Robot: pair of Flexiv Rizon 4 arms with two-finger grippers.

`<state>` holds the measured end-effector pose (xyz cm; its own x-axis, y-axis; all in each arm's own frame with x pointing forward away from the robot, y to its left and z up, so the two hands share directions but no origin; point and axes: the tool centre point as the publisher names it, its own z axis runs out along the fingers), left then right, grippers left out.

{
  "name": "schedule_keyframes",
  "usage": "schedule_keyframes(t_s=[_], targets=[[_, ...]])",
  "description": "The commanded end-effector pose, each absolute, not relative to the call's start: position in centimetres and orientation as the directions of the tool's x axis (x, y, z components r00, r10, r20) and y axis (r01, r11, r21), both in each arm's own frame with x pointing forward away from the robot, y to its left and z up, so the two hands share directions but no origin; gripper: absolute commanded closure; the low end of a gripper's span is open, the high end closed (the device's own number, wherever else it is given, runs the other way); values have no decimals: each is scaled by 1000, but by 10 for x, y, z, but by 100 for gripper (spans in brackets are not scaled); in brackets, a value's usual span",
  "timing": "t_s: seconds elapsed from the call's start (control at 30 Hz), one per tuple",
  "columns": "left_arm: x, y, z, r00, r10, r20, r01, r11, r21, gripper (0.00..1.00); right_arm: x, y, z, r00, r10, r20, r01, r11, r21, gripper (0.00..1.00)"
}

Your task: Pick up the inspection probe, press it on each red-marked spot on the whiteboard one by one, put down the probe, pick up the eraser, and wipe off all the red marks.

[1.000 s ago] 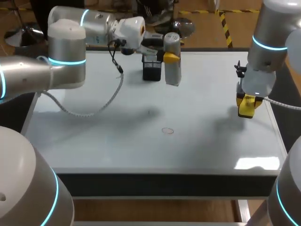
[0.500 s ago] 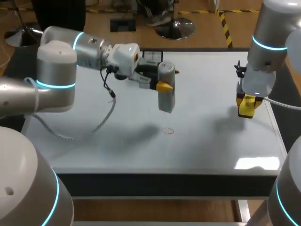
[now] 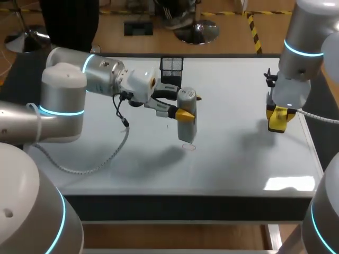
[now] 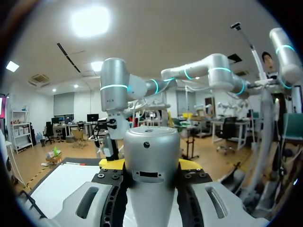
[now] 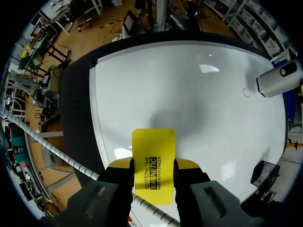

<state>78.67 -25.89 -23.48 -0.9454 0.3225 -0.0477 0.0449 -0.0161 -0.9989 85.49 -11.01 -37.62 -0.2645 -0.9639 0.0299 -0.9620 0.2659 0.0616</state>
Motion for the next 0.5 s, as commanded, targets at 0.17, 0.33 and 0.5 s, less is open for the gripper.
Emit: schedule_keyframes(t_s=[0.17,0.33,0.5], targets=[[790,-266,-251,-936,348,-48,44,-20,-999,100,856,-111,-376,-262,-964,32,-963,264,61,100],[791,-269,-261,-934,355,-37,35,-15,-999,100,856,-111,-376,-262,-964,32,-963,264,61,100],[791,-269,-272,-929,369,-30,31,-4,-1000,100,856,-111,-376,-262,-964,32,-963,264,61,100]])
